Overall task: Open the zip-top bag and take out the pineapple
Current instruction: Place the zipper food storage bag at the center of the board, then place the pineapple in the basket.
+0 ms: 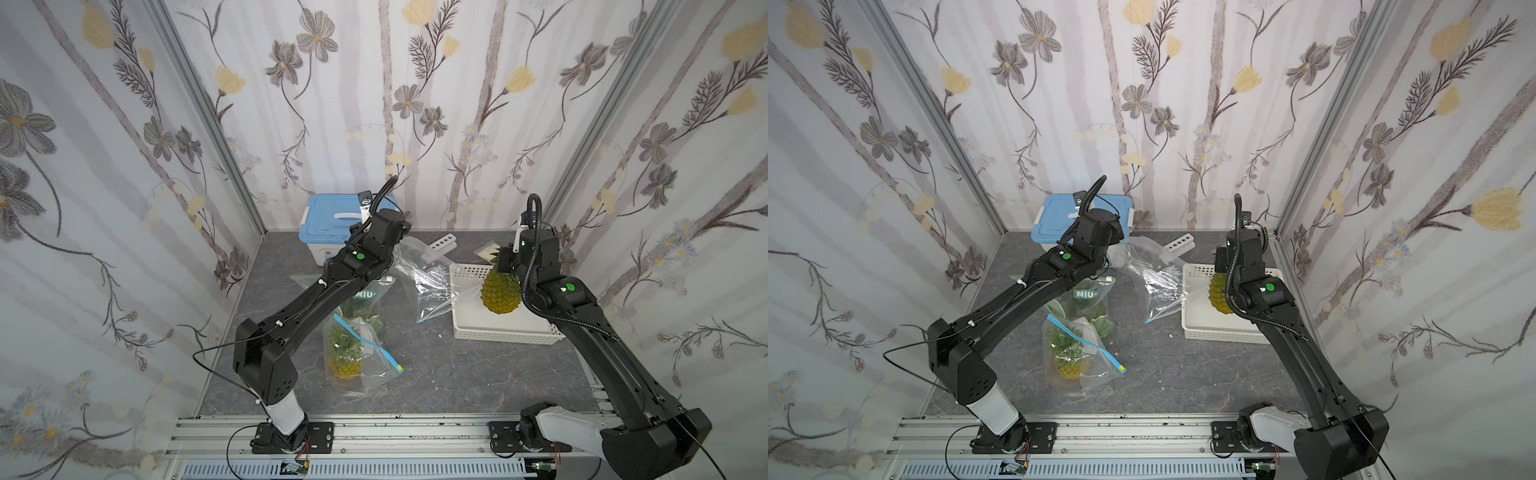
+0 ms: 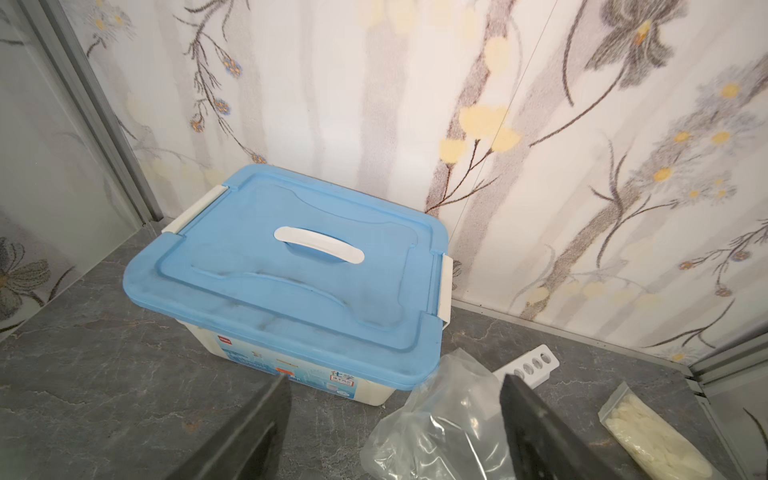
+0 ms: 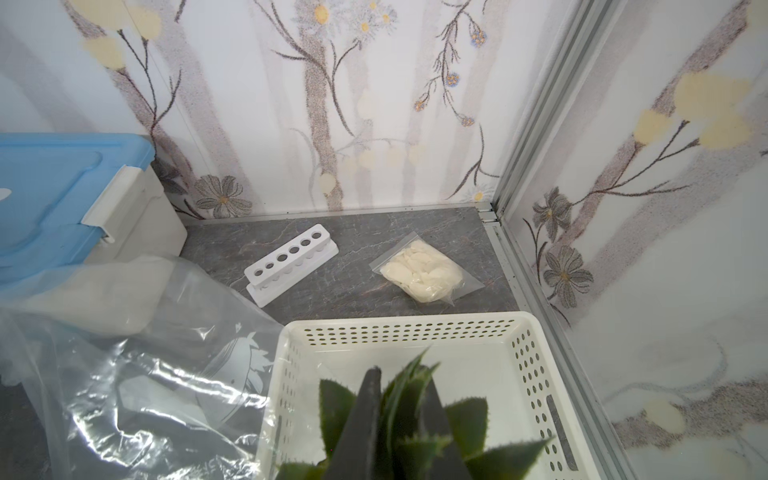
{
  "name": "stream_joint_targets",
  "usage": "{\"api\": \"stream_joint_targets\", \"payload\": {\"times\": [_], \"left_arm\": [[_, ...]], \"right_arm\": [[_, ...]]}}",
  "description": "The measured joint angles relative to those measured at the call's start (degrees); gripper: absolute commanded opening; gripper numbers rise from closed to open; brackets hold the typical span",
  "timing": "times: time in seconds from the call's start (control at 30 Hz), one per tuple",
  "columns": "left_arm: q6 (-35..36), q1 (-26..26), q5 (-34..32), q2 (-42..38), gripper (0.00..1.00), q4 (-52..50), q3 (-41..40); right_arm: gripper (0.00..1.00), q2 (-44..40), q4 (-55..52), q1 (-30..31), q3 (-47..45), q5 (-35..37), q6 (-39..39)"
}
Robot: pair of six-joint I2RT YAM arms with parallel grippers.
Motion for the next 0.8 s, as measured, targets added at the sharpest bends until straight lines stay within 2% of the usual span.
{"api": "stream_joint_targets", "payload": {"times": [0.17, 0.33, 0.8], "left_arm": [[1.25, 2.40, 1.73, -2.64, 0.82, 0.42, -2.73], [2.16, 2.69, 3.58, -5.22, 0.82, 0.37, -4.66], [3.34, 4.00, 4.42, -22.86, 0.82, 3.45, -21.42]], "right_arm": [[0.00, 2.71, 1.95, -1.29, 0.11, -0.66, -0.33], [0.00, 6.58, 4.48, -1.57, 0.13, -1.99, -0.37], [0.00, 17.33, 17.57, -1.49, -2.14, -6.25, 2.56]]}}
